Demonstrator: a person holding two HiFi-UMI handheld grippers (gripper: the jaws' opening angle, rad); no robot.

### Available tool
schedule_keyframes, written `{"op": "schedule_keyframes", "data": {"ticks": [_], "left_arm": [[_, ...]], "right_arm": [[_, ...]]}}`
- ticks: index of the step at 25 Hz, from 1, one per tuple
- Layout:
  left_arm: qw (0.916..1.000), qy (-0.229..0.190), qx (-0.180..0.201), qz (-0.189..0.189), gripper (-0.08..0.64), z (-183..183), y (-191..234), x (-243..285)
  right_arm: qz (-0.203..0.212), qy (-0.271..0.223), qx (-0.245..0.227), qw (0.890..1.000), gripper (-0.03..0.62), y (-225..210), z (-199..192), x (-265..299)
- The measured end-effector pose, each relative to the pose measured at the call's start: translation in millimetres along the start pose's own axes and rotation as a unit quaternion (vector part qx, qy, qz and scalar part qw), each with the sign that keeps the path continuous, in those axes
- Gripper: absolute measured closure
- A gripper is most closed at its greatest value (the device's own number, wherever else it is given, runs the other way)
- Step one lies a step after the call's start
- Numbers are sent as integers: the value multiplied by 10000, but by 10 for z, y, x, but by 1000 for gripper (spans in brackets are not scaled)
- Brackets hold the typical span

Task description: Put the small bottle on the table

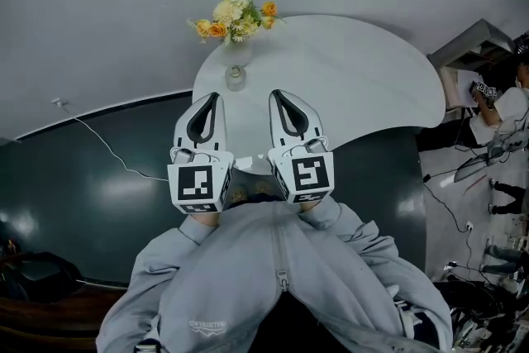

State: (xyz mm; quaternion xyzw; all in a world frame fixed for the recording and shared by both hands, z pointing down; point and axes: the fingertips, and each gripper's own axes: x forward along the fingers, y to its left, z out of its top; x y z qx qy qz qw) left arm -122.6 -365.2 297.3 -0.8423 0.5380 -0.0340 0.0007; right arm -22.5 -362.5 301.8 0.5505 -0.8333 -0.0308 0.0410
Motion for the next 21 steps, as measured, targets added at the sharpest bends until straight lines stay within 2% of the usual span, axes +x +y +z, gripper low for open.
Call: {"op": "schedule_keyframes", "data": {"ticks": [9, 21], "left_arm": [[9999, -78, 126, 8, 552, 89, -252, -64], [9998, -82, 183, 53, 552, 68, -336, -126]], "right_arm": [[229, -109, -125, 9996, 566, -53, 87, -129], [463, -129, -143, 9987, 566, 38, 58, -188]]}}
